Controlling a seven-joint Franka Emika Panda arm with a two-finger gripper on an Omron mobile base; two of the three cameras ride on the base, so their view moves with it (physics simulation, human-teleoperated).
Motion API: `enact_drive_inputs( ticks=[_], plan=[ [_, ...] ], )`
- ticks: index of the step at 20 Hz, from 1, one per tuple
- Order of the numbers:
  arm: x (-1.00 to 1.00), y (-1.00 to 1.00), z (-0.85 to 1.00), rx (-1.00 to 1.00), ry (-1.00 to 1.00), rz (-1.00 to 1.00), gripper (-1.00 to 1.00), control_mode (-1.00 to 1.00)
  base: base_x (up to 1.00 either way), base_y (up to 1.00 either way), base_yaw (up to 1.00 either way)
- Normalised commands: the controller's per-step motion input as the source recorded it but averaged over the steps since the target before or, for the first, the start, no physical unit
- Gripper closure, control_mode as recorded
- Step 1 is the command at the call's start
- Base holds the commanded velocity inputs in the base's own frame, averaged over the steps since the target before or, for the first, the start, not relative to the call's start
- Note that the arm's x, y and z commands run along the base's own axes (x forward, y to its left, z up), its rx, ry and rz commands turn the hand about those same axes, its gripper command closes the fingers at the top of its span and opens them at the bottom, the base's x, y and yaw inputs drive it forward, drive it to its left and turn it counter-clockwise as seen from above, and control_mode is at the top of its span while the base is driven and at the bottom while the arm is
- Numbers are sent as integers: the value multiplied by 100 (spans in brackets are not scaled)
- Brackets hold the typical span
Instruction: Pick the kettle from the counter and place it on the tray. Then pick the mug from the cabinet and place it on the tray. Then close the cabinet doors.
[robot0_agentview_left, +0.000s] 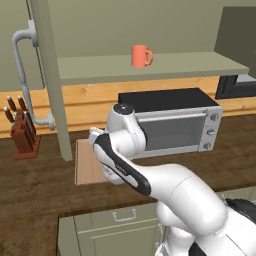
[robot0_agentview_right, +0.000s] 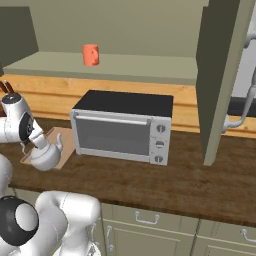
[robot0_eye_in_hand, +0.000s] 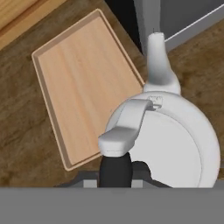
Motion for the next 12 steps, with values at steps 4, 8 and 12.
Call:
enact_drive_inputs(
  ticks=[4,8,12],
  plan=[
    [57,49,0,0,1,0,100,-100,0,0,0],
    [68,18,0,-7,6,10,100,-100,0,0,0],
    [44,18,-5,-11,0,4,100,-100,0,0,0]
  ],
)
